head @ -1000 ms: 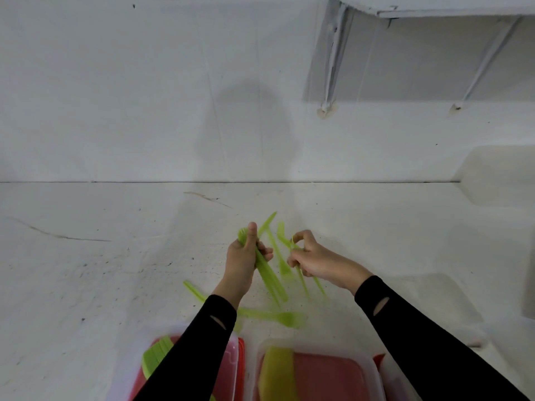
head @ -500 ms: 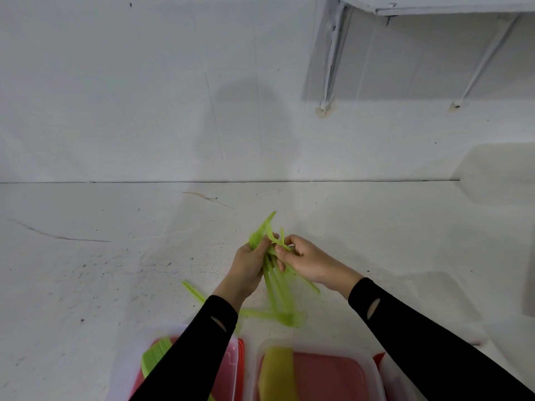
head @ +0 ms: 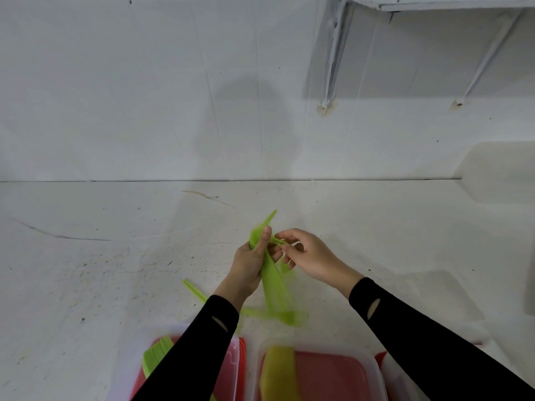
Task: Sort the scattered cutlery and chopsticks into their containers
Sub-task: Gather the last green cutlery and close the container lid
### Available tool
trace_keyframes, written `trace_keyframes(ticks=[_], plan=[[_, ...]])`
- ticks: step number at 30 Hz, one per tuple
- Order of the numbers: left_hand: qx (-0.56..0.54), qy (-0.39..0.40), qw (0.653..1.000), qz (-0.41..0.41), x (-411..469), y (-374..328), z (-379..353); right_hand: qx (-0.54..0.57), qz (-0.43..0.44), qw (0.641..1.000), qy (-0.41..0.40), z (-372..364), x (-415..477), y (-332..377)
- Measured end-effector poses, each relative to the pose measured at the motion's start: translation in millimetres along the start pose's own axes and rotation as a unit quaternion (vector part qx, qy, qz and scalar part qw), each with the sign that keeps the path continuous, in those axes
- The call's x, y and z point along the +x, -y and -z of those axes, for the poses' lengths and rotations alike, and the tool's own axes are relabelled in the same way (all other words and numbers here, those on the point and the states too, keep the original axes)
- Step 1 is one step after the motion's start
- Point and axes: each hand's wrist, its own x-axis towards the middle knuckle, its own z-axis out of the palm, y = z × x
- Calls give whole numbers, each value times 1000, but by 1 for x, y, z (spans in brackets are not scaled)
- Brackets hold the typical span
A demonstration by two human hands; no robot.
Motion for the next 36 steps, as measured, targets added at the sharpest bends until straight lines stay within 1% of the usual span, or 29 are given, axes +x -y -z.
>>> trace_keyframes(ticks=[2,4,7,12,15,17,18,19,21,22,23,24,26,28,29,31,32,34,36], plan=[[22,1,1000,3,0,0,1,20,5,1000,6,0,-1,2],[18,-4,1000,9,0,-1,2,46,4,999,11,1,-3,5],[26,0,1000,-1,0,-1,2,65,-19,997,30,3,-5,9],[53,-4,999,4,0,1,1,48,-64,991,107,-3,-8,7],[76,-22,997,9,0,-2,4,14,-55,989,134,-2,-9,6],[57,-36,998,5,0,-3,6,20,-33,990,135,-1,-8,7],[18,-44,999,-4,0,-5,6,29,-15,992,122,-1,-7,6],[-39,-46,998,-13,2,-5,7,26,2,996,89,-1,-5,4],[-146,-32,988,-38,5,-9,10,-5,18,1000,-7,1,3,-5],[-172,-30,983,-50,7,-12,12,-33,21,999,-37,2,8,-12],[-174,-37,982,-58,7,-16,14,-79,30,995,-45,4,11,-18],[-157,-46,985,-63,6,-21,17,-144,44,988,-29,6,13,-22],[-75,-61,992,-76,2,-34,21,-271,73,959,44,7,17,-27],[69,-48,991,-103,-5,-51,26,-391,98,908,110,5,23,-27],[151,-31,981,-116,-8,-58,30,-446,113,878,128,2,27,-27],[314,24,940,-134,-12,-68,40,-520,151,830,137,-1,36,-29],[387,61,911,-130,-13,-71,47,-536,168,817,134,-2,40,-31],[508,139,845,-92,-16,-70,61,-541,189,811,120,-2,45,-33],[615,195,763,-37,-19,-66,74,-513,218,825,98,-1,46,-35]])
